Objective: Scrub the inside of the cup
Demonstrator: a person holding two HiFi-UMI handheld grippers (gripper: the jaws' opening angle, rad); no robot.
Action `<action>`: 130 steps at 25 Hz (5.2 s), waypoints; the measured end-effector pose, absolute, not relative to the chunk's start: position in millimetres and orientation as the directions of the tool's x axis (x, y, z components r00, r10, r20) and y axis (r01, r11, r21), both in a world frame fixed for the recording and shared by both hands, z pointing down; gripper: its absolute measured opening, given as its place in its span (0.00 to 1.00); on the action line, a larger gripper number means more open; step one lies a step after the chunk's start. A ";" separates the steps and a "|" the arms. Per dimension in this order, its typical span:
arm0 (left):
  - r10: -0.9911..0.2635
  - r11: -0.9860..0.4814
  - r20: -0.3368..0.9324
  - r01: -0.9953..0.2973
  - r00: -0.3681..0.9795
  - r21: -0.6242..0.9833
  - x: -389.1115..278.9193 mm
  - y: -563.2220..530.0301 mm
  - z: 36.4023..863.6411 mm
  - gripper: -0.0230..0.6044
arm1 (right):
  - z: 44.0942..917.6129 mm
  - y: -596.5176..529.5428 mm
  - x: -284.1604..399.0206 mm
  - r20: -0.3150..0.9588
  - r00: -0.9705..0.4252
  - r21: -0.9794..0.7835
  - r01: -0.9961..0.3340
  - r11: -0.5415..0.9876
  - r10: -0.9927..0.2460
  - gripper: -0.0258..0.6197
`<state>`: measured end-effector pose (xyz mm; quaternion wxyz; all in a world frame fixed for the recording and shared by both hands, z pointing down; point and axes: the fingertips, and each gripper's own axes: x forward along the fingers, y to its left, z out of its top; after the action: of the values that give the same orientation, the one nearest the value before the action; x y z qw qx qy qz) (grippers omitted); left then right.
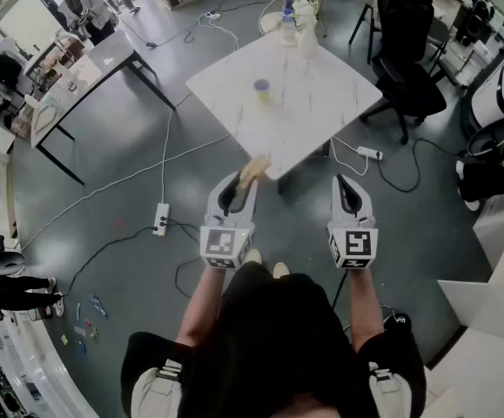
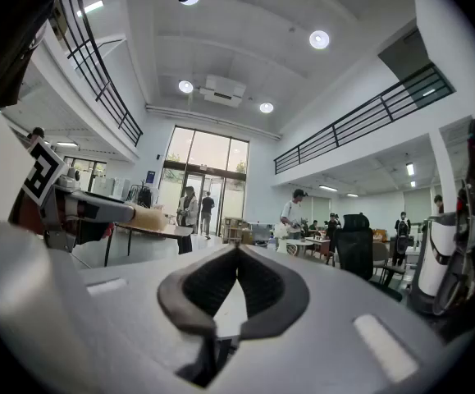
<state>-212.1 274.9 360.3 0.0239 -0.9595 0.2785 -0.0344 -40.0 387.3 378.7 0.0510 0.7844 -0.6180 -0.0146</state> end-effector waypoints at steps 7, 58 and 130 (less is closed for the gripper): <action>-0.528 -0.849 0.028 -0.525 0.849 -0.059 -204.9 280.1 359.8 0.24 | 376.0 394.6 -31.4 0.029 0.243 0.072 -0.968 -0.241 -0.970 0.05; -0.612 -0.785 0.124 -0.619 0.781 0.024 -48.6 8.4 411.9 0.24 | 430.6 95.9 110.6 0.196 0.055 0.055 -0.997 -0.045 -0.979 0.05; -0.836 -0.239 0.483 -0.965 0.261 0.109 -56.5 -109.5 598.7 0.24 | 681.3 -147.5 71.2 0.500 -0.644 -0.067 -0.695 0.716 -0.579 0.52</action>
<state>-56.5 -109.5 598.7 -0.1960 -0.7695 0.5850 -0.1651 71.2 -147.5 681.3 0.2284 0.3549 -0.8976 0.1275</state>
